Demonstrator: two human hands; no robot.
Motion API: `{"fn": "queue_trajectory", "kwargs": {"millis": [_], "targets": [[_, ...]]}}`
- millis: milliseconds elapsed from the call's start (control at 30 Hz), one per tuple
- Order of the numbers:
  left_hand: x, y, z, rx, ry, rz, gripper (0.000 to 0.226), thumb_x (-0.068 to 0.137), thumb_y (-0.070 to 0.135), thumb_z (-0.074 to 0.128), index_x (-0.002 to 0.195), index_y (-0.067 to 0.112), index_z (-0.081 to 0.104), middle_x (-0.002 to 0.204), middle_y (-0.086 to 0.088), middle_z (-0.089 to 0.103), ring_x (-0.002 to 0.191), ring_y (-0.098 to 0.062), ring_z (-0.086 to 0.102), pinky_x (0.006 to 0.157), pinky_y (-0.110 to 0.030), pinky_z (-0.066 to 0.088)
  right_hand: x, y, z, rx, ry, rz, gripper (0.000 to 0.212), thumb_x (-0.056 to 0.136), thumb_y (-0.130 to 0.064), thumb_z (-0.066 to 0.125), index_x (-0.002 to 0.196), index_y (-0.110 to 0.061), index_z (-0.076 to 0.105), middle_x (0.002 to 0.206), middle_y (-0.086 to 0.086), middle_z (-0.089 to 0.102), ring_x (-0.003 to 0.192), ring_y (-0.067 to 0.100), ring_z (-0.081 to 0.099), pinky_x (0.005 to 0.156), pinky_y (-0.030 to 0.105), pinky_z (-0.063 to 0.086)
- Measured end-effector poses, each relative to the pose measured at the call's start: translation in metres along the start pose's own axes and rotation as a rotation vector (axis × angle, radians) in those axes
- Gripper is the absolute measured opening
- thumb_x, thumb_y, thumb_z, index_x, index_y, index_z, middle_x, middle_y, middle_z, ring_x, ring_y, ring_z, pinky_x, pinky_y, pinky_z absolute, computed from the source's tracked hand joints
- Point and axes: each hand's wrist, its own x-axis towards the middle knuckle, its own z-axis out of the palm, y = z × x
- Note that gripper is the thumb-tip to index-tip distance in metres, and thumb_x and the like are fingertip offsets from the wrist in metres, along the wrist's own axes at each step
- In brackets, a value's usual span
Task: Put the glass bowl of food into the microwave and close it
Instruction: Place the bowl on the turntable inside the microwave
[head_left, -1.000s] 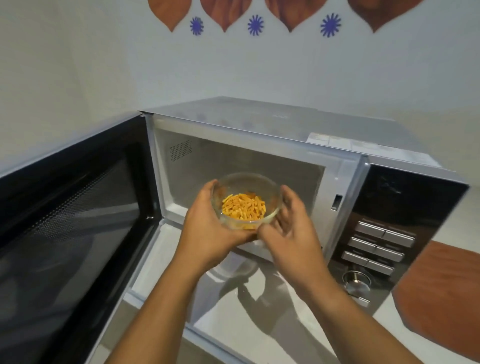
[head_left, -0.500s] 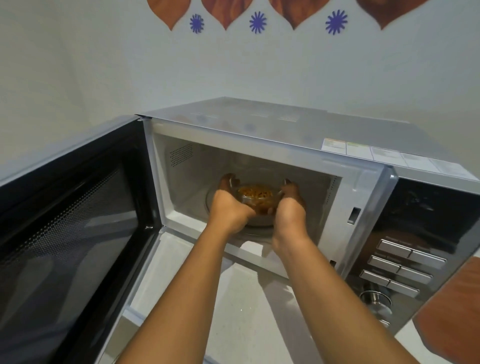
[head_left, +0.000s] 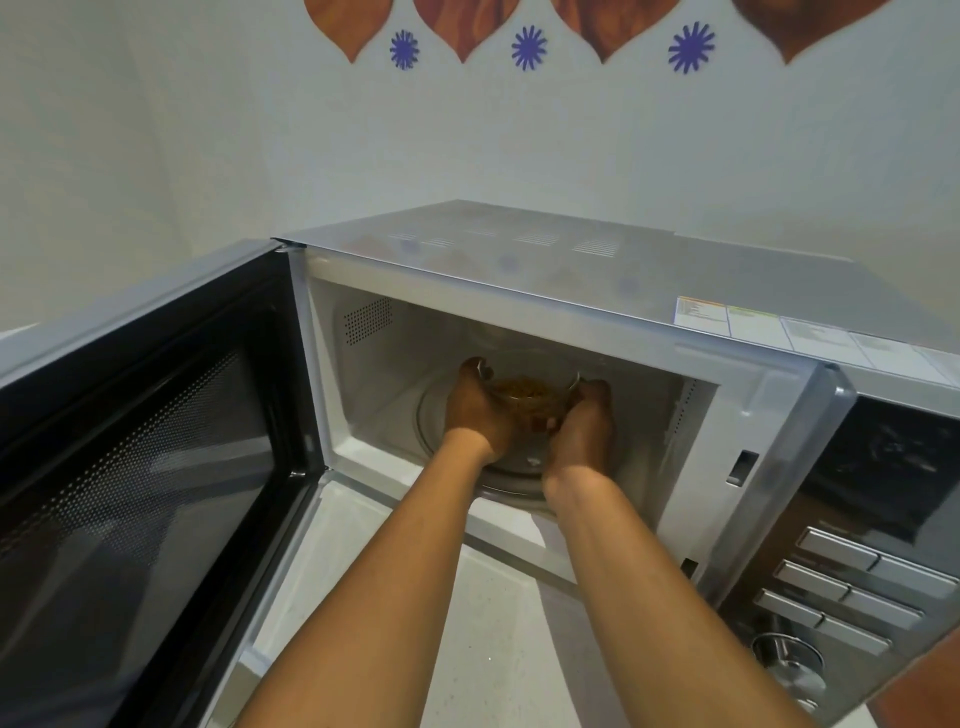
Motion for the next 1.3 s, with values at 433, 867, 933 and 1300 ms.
{"fn": "queue_trajectory", "kwargs": {"millis": [433,867,933,1300], "targets": [[0.000,-0.008,0.017,0.077,0.017,0.025,0.084,0.073,0.029,0.085,0.139,0.016,0.035,0.133,-0.010,0.056,0.118,-0.031,0.057,0.087,-0.030,0.046,0.007,0.004,-0.003,0.026,-0.024,0.035,0.027,0.089,-0.038,0.040,0.074,-0.023,0.057,0.070,0.002,0.060,0.062,0.019,0.055,0.054,0.028,0.041],[-0.010,0.002,0.012,0.148,0.058,-0.001,0.096,0.076,0.028,0.083,0.149,0.015,0.021,0.141,-0.012,0.049,0.128,-0.033,0.050,0.100,-0.037,0.049,-0.001,0.000,-0.007,-0.161,0.024,-0.133,0.030,0.096,-0.025,0.041,0.118,-0.010,0.056,0.113,0.013,0.054,0.094,0.024,0.050,0.065,0.019,0.046],[-0.019,0.003,0.008,0.107,0.120,0.043,0.079,0.076,0.024,0.082,0.139,0.020,0.034,0.127,-0.006,0.054,0.123,-0.028,0.054,0.090,-0.025,0.049,-0.007,-0.004,-0.008,-0.196,0.040,-0.212,0.031,0.095,-0.017,0.042,0.120,-0.005,0.057,0.112,0.015,0.055,0.093,0.022,0.047,0.054,0.008,0.041],[-0.132,-0.002,-0.008,0.078,0.242,0.117,0.068,0.092,0.045,0.060,0.148,0.020,0.029,0.150,-0.003,0.044,0.133,-0.021,0.045,0.094,-0.021,0.034,-0.093,-0.003,-0.053,-0.264,-0.135,-0.249,0.027,0.080,-0.036,0.052,0.090,-0.022,0.072,0.082,-0.010,0.071,0.081,0.007,0.065,0.072,0.033,0.048]]}}
